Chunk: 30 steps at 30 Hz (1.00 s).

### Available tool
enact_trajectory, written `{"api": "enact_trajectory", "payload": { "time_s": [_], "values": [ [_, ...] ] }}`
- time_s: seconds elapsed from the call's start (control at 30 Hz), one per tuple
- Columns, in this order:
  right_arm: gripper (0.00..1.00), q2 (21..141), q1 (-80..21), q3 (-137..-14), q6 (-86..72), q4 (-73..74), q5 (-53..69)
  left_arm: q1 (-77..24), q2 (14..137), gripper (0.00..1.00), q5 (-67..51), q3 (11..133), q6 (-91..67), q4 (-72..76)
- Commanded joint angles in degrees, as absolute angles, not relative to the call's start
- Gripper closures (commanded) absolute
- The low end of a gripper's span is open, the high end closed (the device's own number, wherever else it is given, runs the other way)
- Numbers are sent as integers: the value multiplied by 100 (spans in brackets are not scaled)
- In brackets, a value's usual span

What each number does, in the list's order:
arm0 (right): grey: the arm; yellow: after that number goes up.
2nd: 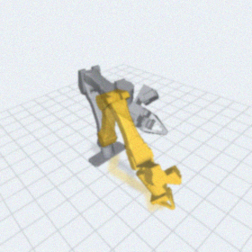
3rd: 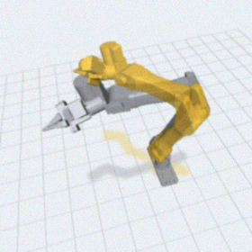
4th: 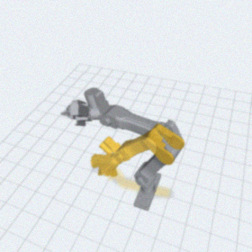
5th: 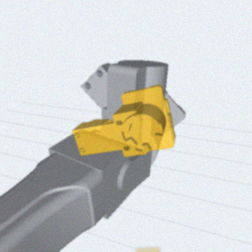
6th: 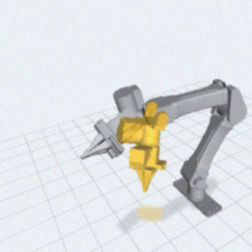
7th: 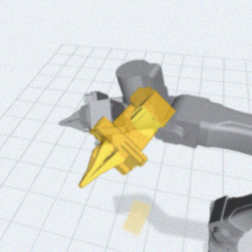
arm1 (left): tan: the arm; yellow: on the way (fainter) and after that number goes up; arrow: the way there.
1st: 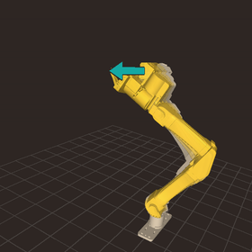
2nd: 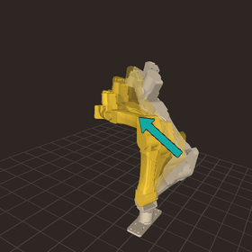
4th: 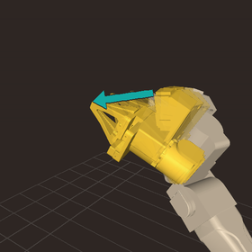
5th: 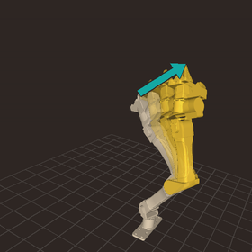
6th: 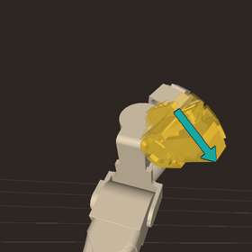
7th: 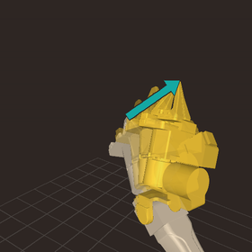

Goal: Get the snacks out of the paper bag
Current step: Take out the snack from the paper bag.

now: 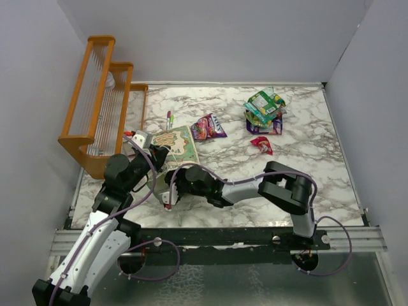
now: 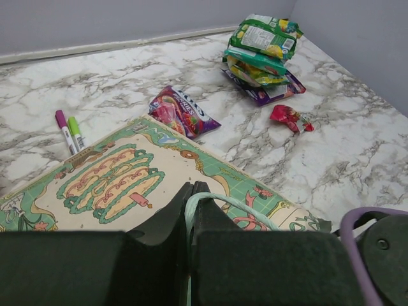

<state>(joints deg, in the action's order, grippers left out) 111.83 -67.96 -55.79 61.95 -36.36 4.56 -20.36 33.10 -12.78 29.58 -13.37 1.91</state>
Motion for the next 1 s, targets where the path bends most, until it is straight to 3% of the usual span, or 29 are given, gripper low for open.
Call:
{"api": "enact_trajectory", "payload": {
  "time_s": [0.0,0.67,0.97],
  "values": [
    [34,11564,-6728,-5981,6425,-3521,-74,-2005,3200,100,-1458,3150,-1347,290],
    [38,12385,-6428,-6156,6015,-4317,-427,-2006,3237,100,-1562,3137,-1364,343],
    [64,12423,-6254,-6275,5858,-4714,-375,-2007,3290,100,-1586,3146,-1362,335]
  ]
}}
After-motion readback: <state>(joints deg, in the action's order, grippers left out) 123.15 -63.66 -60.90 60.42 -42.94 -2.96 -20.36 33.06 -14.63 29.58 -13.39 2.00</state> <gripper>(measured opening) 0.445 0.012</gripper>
